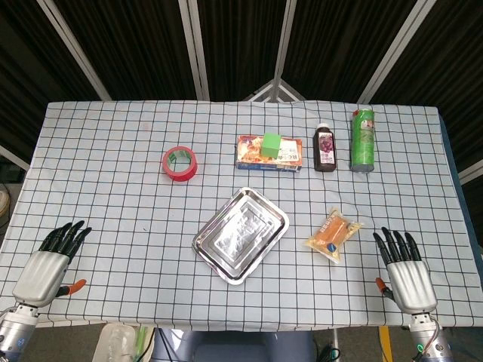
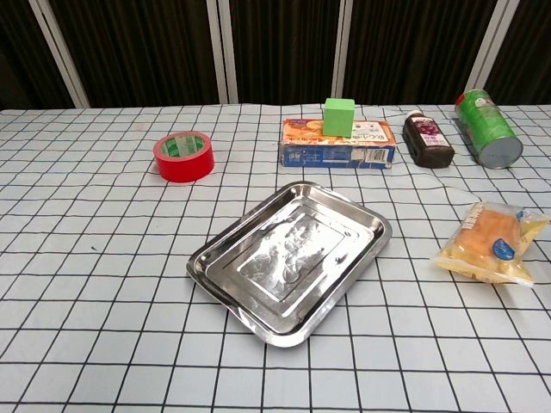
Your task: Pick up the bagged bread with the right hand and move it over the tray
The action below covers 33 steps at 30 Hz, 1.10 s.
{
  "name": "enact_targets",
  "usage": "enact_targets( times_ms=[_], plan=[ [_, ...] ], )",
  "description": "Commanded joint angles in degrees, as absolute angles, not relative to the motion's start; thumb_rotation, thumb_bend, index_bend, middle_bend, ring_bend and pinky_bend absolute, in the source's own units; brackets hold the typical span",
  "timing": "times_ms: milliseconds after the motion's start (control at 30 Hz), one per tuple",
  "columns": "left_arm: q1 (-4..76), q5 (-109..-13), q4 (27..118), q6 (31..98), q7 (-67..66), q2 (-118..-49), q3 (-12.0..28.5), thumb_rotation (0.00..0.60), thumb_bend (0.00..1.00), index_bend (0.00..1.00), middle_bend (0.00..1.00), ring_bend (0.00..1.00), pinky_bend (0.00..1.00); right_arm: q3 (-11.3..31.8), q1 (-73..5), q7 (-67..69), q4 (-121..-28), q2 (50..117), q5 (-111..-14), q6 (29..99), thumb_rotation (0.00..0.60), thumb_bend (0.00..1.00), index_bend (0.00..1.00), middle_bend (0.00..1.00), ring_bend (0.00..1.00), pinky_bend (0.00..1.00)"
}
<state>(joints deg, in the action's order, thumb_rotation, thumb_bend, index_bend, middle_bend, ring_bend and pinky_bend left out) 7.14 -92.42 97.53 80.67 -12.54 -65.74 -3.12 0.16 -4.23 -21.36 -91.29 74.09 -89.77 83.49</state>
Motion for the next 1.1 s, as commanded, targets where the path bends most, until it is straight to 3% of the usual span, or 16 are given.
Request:
enact_targets(
  times_ms=[33,300,700,967,1033,1100],
  plan=[
    [7.1,-92.5,97.6,80.8,-12.4,-65.7,-3.1,0.600,0.08,0.00,0.00,0.00,0.09,0.1,-4.3,-21.5,-91.2,74.2,-89.7,83.3,0.600,0.29,0.00,0.00,0.00,0.07],
    [7.3,-91.9,97.6,80.3,-12.9,-65.9,-3.0,0.600,0.08,0.00,0.00,0.00,0.09,0.5,-7.7,-21.2,-88.9,76.5,-91.3,79.3,0.600,0.29,0.00,0.00,0.00,0.07],
    [7.9,-90.2,97.3,79.3,-12.8,-66.2,-2.1,0.600,0.08,0.00,0.00,0.00,0.09,4.6,-19.8,-21.8,-80.7,83.8,-85.6,61.0,0.600,0.29,0.00,0.00,0.00,0.07],
    [7.5,-90.4,97.4,80.1,-12.6,-65.9,-2.2,0.600,0.08,0.00,0.00,0.00,0.09,5.3,-22.4,-24.9,-79.7,85.9,-83.2,58.3,0.600,0.29,0.00,0.00,0.00,0.07],
    [7.5,-90.4,97.4,80.1,-12.7,-65.9,-2.3,0.600,0.08,0.00,0.00,0.00,0.09,5.6,-23.0,-25.8,-80.1,86.0,-82.7,58.1,0.600,0.29,0.00,0.00,0.00,0.10],
    [7.5,-90.3,97.4,80.0,-12.8,-66.0,-2.3,0.600,0.08,0.00,0.00,0.00,0.09,5.8,-23.5,-26.8,-80.4,86.0,-82.0,57.7,0.600,0.31,0.04,0.02,0.01,0.21]
  ],
)
